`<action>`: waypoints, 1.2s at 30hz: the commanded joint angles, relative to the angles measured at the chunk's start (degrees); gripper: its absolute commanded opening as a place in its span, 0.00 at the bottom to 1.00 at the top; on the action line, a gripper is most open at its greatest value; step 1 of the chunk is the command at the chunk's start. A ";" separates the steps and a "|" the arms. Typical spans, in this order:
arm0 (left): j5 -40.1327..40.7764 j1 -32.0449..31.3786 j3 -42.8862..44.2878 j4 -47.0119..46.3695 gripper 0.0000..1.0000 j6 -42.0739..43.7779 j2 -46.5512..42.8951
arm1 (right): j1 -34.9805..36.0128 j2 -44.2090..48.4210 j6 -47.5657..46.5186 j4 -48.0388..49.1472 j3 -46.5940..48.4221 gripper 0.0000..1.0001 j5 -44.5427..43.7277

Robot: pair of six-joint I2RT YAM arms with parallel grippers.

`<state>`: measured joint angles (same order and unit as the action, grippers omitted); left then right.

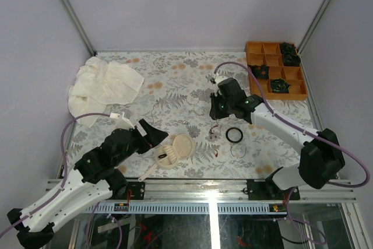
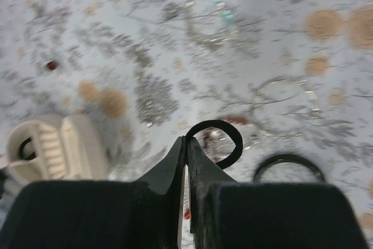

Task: Organize the mixed jewelry
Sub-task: Pick up the jewelry from the center of the board, then place the jewelry in the jewelry box.

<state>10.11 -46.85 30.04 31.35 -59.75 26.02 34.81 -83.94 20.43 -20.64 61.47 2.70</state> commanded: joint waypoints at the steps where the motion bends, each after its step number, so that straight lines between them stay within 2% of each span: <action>1: 2.68 -0.03 2.55 2.31 0.84 -0.64 -3.63 | 6.57 6.22 3.17 4.03 -2.63 0.06 10.74; 4: 3.58 0.00 2.72 3.42 0.83 -1.47 -7.29 | 10.76 8.54 6.94 7.12 -5.08 0.06 13.39; 9: 5.57 0.00 3.36 5.95 0.82 -2.34 -13.07 | 15.42 10.77 15.70 18.55 -10.28 0.06 17.85; 16: 6.54 -0.07 5.38 8.45 0.82 -2.58 -15.74 | 23.37 6.92 24.00 28.58 -12.09 0.04 8.95; 26: 4.71 -0.03 7.03 10.46 0.81 -2.39 -16.42 | 35.86 -2.44 27.31 27.67 -7.13 0.03 -6.29; 36: 5.27 -0.03 8.06 13.77 0.81 -2.21 -19.39 | 39.62 -9.26 27.95 25.92 -3.19 0.01 -13.40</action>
<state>14.96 -46.85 36.07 43.72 -62.13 7.90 73.41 -91.39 47.81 4.93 54.22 -4.89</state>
